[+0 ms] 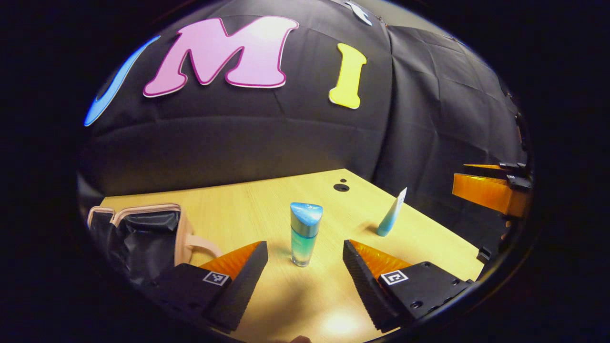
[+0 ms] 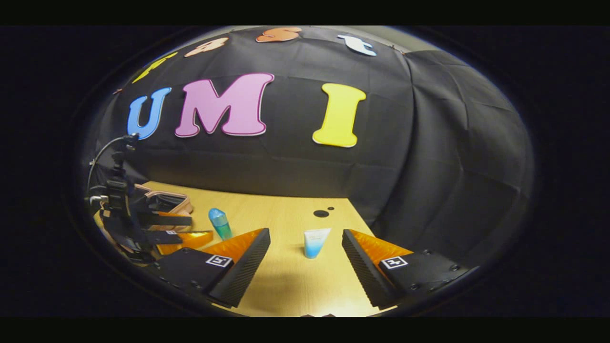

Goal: First open the suitcase, pack the skin care products into it, and then close the suitcase.

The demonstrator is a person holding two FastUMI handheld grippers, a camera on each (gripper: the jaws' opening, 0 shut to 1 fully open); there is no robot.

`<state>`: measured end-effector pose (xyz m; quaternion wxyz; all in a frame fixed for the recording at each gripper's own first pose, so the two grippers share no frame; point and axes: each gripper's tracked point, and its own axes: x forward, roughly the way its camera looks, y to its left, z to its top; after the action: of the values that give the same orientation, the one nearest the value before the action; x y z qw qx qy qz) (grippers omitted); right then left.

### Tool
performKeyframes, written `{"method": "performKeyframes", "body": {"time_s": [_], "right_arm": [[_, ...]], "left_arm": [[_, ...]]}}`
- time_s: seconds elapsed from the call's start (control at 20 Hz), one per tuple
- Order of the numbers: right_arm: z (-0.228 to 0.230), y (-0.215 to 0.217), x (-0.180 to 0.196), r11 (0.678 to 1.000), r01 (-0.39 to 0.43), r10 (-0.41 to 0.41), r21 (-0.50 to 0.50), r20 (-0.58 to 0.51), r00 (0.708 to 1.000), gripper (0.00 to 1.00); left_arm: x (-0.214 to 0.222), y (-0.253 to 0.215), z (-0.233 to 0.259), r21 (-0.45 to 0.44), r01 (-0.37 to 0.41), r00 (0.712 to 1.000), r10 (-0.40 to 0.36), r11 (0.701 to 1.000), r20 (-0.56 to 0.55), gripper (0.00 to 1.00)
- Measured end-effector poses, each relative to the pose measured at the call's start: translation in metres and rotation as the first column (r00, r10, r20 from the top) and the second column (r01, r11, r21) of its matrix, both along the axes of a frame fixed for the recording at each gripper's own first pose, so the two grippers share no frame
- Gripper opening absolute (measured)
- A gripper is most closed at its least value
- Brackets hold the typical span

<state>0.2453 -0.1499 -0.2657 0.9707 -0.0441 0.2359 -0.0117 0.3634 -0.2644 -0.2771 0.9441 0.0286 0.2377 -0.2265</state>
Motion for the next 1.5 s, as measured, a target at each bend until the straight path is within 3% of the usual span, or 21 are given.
{"method": "performKeyframes", "body": {"time_s": [0.3,0.45,0.5,0.6,0.7,0.8,1.05,1.1,1.2,1.25,1.35,1.45,1.5], "right_arm": [[-0.059,-0.012,0.032,1.0,0.005,-0.003,0.015,-0.085,0.996,0.97],[-0.094,-0.018,0.043,1.0,0.002,-0.002,-0.003,-0.142,0.99,0.97],[-0.103,-0.018,0.045,1.0,-0.002,0.001,-0.005,-0.157,0.988,0.97],[-0.117,-0.017,0.05,1.0,0.0,-0.001,-0.003,-0.18,0.984,0.97],[-0.13,-0.017,0.056,1.0,0.005,-0.008,-0.012,-0.19,0.982,0.97],[-0.151,-0.017,0.064,1.0,0.021,-0.025,-0.021,-0.21,0.977,0.98],[-0.172,-0.026,0.078,0.997,0.081,-0.083,-0.017,-0.225,0.971,0.97],[-0.18,-0.027,0.077,0.996,0.092,-0.091,-0.01,-0.236,0.968,0.92],[-0.181,-0.029,0.078,0.996,0.085,-0.089,-0.027,-0.236,0.968,0.64],[-0.182,-0.027,0.08,0.997,0.075,-0.079,-0.027,-0.235,0.969,0.58],[-0.183,-0.023,0.076,0.998,0.056,-0.057,-0.011,-0.243,0.968,0.47],[-0.182,-0.017,0.073,0.999,0.047,-0.044,0.008,-0.253,0.967,0.49],[-0.18,-0.014,0.072,0.999,0.041,-0.034,0.019,-0.251,0.967,0.43]], "left_arm": [[0.053,-0.031,-0.057,0.038,-0.044,0.996,0.046,0.998,-0.073,0.99],[0.065,-0.039,-0.08,0.065,-0.063,0.99,0.071,0.996,-0.122,0.81],[0.066,-0.035,-0.082,0.085,-0.074,0.989,0.084,0.994,-0.118,0.7],[0.068,-0.034,-0.086,0.098,-0.077,0.989,0.088,0.992,-0.12,0.56],[0.067,-0.035,-0.086,0.098,-0.066,0.988,0.079,0.993,-0.131,0.48],[0.067,-0.035,-0.086,0.097,-0.059,0.988,0.072,0.994,-0.139,0.51],[0.067,-0.038,-0.083,0.087,-0.056,0.987,0.068,0.995,-0.147,0.48],[0.068,-0.038,-0.082,0.088,-0.047,0.988,0.059,0.995,-0.143,0.48],[0.069,-0.038,-0.081,0.094,-0.042,0.99,0.054,0.995,-0.132,0.47],[0.068,-0.038,-0.081,0.098,-0.041,0.991,0.053,0.994,-0.126,0.48],[0.067,-0.04,-0.079,0.098,-0.043,0.992,0.054,0.994,-0.11,0.44],[0.066,-0.04,-0.076,0.099,-0.035,0.995,0.044,0.994,-0.088,0.46],[0.064,-0.041,-0.074,0.098,-0.031,0.996,0.039,0.995,-0.079,0.5]]}}
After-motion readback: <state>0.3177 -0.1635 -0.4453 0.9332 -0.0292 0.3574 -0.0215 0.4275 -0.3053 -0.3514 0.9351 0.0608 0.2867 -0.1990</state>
